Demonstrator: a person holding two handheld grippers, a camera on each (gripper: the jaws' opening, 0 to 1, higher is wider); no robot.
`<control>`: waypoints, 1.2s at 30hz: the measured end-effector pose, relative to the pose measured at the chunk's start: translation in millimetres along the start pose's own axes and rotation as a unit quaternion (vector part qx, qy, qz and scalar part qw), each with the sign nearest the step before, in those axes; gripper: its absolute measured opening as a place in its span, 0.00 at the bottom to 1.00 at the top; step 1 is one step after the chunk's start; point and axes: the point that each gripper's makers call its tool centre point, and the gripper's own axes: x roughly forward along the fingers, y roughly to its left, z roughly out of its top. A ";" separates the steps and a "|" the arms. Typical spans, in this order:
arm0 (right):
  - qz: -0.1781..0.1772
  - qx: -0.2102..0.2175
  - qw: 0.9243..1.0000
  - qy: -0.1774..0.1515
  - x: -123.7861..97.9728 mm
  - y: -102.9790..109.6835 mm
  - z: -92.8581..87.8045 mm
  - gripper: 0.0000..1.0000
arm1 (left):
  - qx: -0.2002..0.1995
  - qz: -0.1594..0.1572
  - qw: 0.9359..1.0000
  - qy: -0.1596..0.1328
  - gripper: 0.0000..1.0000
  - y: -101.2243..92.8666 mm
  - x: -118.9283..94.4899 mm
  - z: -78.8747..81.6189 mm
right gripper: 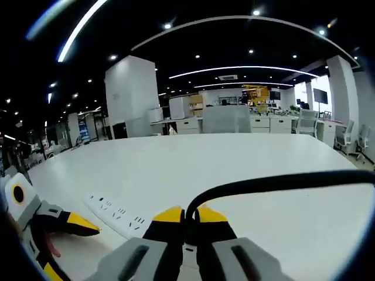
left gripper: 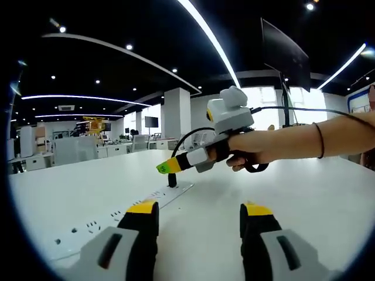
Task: Find the data cable on the table. Grasp the USB connector end of the cable and insert it into the USB port on the table
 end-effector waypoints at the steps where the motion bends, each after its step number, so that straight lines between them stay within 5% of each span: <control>1: -0.002 0.002 1.000 -0.001 0.1 -0.6 0.3 0.08 | 0.000 0.000 1.000 0.001 0.56 0.0 0.0 -0.2; 24: -0.026 -0.005 1.000 0.008 -0.9 -0.2 1.7 0.10 | -0.012 0.000 1.000 -0.009 0.57 0.9 -1.1 3.2; 36: -0.025 0.020 0.999 -0.005 -7.7 9.1 4.4 0.34 | -0.015 0.002 1.000 -0.015 0.59 1.5 -0.4 5.3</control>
